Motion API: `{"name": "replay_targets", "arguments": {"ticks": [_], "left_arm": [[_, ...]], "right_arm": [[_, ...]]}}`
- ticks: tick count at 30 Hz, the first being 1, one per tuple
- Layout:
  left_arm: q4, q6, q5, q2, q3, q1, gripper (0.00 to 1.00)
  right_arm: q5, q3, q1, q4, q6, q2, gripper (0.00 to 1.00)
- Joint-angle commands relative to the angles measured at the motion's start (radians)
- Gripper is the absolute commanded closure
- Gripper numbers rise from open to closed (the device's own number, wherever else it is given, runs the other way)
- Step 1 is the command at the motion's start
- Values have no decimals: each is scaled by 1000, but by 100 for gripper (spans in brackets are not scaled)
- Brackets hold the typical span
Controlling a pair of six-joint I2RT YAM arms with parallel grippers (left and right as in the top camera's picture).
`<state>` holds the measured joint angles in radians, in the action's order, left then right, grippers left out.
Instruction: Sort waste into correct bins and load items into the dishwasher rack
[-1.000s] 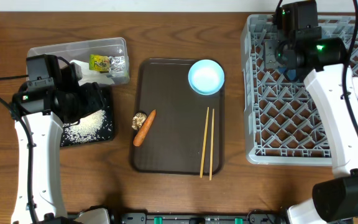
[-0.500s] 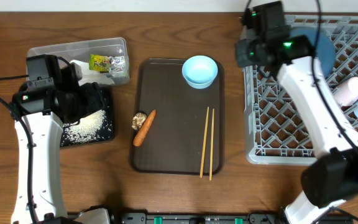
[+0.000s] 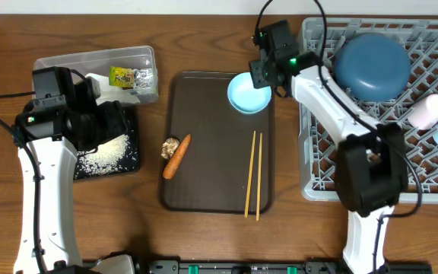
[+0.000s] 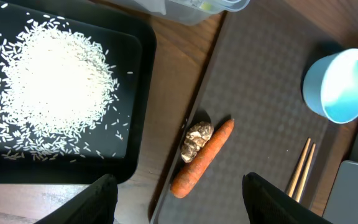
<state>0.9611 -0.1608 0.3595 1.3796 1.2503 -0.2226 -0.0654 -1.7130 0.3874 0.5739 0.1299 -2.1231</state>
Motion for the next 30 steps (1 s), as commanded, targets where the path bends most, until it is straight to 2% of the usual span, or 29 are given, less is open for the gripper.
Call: {"name": "replay_targets", "arguments": {"ticks": [1, 7, 16, 18, 21, 23, 24, 30], "left_arm": [[0, -2, -6, 5, 12, -3, 35], [0, -2, -6, 6, 12, -3, 35], [0, -2, -6, 6, 12, -3, 35], [0, -2, -6, 6, 11, -3, 35], [2, -2, -6, 6, 10, -3, 34], [3, -2, -6, 6, 10, -3, 35], [3, -2, -6, 6, 10, -3, 35], [3, -2, -6, 6, 10, -3, 35]], "right_arm": [[-66, 2, 2, -8, 60, -35, 44], [-18, 3, 8, 23, 60, -61, 52], [-11, 9, 18, 62, 57, -122, 53], [-3, 9, 20, 62, 57, -138, 60], [12, 9, 21, 65, 57, -159, 76], [15, 9, 21, 69, 58, -164, 95], [14, 9, 21, 71, 58, -166, 99], [1, 4, 14, 74, 72, -151, 99]]}}
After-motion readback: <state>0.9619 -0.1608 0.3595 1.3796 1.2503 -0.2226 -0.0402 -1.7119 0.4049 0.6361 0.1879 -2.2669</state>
